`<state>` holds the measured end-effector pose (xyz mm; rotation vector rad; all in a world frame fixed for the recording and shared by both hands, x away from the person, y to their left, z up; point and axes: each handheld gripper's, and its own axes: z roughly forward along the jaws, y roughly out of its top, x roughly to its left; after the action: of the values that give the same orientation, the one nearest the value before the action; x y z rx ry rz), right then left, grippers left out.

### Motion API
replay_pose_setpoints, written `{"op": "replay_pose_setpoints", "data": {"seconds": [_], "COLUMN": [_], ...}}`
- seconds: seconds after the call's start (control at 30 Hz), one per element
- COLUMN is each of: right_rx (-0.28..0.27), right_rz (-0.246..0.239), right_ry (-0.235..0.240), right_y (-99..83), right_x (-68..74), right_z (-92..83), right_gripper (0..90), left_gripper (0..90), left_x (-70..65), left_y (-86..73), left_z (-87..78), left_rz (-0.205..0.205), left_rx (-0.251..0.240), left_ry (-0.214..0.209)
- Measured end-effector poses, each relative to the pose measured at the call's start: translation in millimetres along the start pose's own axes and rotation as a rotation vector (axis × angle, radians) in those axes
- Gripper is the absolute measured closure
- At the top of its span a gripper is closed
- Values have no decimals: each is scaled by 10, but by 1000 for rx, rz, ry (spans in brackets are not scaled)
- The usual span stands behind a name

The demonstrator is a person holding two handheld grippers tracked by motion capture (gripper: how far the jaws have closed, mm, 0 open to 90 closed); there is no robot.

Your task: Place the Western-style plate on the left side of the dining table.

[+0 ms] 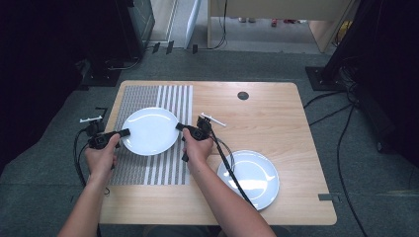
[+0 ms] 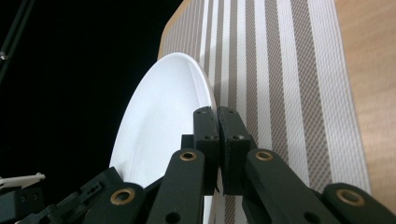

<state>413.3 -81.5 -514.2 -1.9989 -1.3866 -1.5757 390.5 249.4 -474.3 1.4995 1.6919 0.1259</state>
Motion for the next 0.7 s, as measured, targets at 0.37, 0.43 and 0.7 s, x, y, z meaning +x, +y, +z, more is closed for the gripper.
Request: {"op": "replay_pose_setpoints", "data": {"seconds": [0.37, 0.43, 0.7], "right_rx": [-18, -26, -20], "right_rz": [-1, -12, -31], "right_ry": [-42, -57, -87], "right_y": [150, 160, 145], "right_x": [-76, -78, -149], "right_z": [169, 184, 268], "right_gripper": [884, 883, 875], "left_gripper": [729, 725, 727], "left_x": [31, 31, 62], "left_y": [86, 78, 87], "left_z": [264, 312, 397], "left_rz": [-48, -51, -58], "left_rx": [-3, 0, 13], "left_ry": [22, 30, 57]}}
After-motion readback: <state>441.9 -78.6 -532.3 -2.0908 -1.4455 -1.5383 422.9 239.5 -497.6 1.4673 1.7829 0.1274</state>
